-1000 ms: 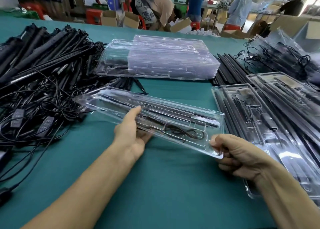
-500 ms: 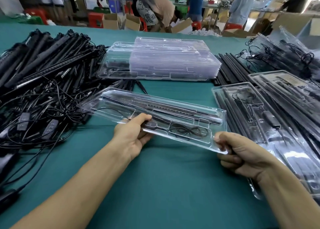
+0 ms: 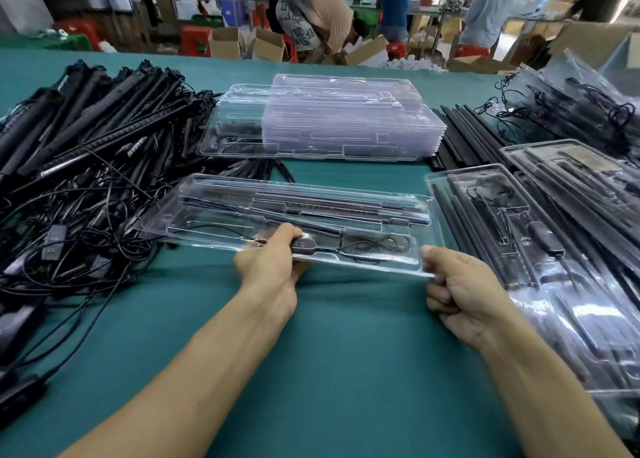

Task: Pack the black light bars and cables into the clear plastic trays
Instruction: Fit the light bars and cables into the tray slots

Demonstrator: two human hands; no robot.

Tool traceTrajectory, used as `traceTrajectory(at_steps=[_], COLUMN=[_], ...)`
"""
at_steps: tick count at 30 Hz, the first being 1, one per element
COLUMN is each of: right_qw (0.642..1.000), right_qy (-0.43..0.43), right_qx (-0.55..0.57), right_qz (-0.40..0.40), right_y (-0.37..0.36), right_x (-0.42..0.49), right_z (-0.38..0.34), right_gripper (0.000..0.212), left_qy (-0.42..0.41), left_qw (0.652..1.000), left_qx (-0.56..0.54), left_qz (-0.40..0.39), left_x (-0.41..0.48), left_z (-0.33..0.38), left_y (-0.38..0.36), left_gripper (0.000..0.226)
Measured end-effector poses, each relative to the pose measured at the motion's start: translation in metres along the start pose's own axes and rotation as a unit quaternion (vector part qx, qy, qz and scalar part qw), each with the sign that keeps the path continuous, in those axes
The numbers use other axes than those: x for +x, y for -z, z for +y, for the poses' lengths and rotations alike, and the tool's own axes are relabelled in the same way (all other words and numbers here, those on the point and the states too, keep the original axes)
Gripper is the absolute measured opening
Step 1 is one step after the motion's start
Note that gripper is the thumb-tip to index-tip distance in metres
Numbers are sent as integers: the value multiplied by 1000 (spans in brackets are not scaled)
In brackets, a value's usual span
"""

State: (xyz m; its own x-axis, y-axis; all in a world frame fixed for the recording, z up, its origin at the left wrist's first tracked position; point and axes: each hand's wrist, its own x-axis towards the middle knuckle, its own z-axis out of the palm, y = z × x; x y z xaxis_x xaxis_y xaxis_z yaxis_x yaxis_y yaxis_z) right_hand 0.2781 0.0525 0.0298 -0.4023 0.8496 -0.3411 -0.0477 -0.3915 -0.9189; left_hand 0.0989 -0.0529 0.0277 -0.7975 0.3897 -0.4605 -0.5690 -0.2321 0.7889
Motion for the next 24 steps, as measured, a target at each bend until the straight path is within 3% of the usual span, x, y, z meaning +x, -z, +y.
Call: traceTrajectory(at_steps=[6,9,13,17,21,24], right_qw=[997,994,998,999,997,987], right_qy=[11,-24,-10,-5,-31,-64], right_qx=[37,76,-3,-1,37,138], right_qz=[66,80,68,54,61,53], right_y=[-20,-22,-17,-11,-15,-22], right_x=[-8,-9,-3,0,1,-10], right_z=[10,8,-1,-2,-1,-1], right_gripper=[25,30,30,35,31,25], left_qy=[-52,-49,-23,6,-16,-30], left_qw=[996,997,999,1000,998,996], left_qx=[-27,-30,-22,-24,-25,-45], left_qz=[61,54,23,18,52,65], left_x=[-4,-6,-7,-9,-11,-11], left_z=[-9,-11,-4,0,-4,-8], left_y=[-7,-7,-5,-4,-8,-11], left_gripper=[30,29,28,27,30,31])
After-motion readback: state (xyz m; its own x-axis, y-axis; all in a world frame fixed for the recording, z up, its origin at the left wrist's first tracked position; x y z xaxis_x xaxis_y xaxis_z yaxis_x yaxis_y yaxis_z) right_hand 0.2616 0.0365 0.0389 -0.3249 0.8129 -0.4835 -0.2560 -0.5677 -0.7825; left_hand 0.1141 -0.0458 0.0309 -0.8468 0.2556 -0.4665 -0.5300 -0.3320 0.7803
